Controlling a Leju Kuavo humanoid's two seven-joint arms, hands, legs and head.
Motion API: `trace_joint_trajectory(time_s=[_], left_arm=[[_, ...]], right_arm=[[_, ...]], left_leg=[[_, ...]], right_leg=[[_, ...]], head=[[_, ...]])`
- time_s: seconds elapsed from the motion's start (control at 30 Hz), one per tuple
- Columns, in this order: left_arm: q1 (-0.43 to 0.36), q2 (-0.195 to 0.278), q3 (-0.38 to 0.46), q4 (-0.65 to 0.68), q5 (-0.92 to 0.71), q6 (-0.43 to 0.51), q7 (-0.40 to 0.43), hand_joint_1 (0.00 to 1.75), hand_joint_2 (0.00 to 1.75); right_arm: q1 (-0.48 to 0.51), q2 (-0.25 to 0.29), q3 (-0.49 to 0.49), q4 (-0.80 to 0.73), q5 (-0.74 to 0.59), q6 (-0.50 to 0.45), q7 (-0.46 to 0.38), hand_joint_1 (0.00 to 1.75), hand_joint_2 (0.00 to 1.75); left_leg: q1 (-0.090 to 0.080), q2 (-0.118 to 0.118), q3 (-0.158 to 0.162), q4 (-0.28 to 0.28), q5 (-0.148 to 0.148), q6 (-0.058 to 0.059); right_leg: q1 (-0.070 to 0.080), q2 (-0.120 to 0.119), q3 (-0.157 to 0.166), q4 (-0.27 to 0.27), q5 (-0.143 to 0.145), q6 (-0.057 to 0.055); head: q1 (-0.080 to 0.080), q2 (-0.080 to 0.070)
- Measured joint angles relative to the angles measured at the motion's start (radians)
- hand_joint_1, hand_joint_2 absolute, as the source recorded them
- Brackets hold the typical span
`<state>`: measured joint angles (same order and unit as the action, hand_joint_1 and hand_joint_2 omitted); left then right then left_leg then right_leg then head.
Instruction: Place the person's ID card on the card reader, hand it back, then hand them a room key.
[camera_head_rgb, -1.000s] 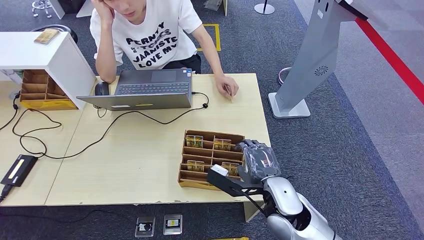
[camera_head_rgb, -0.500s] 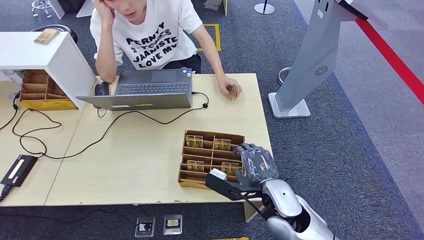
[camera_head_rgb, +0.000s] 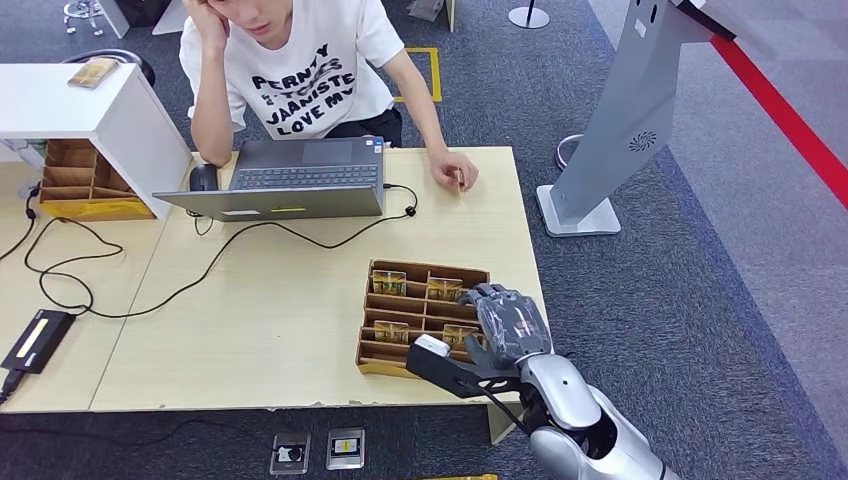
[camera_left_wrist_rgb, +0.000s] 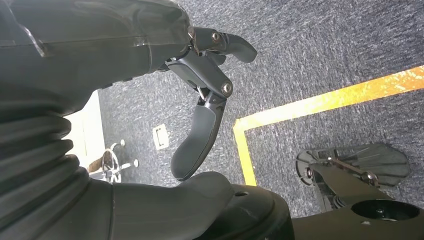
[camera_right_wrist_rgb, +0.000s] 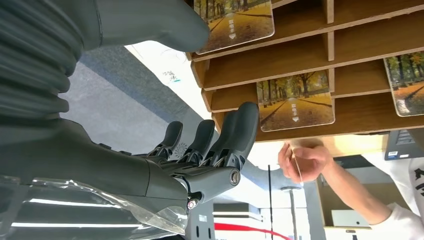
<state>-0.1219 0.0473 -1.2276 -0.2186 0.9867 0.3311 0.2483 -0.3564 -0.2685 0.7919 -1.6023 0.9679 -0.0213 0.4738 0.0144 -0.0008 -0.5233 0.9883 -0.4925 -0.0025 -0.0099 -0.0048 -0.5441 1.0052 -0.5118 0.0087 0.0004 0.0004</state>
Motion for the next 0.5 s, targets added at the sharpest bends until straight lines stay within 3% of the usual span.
trace_joint_trajectory(time_s=[0.5], left_arm=[[0.000,0.000,0.000,0.000,0.012,0.003,0.000,0.00,1.75]], right_arm=[[-0.027,0.024,0.019,0.047,-0.043,-0.030,-0.027,0.74,1.75]], left_leg=[[0.000,0.000,0.000,0.000,0.000,0.000]], right_leg=[[0.000,0.000,0.000,0.000,0.000,0.000]], head=[[0.000,0.000]])
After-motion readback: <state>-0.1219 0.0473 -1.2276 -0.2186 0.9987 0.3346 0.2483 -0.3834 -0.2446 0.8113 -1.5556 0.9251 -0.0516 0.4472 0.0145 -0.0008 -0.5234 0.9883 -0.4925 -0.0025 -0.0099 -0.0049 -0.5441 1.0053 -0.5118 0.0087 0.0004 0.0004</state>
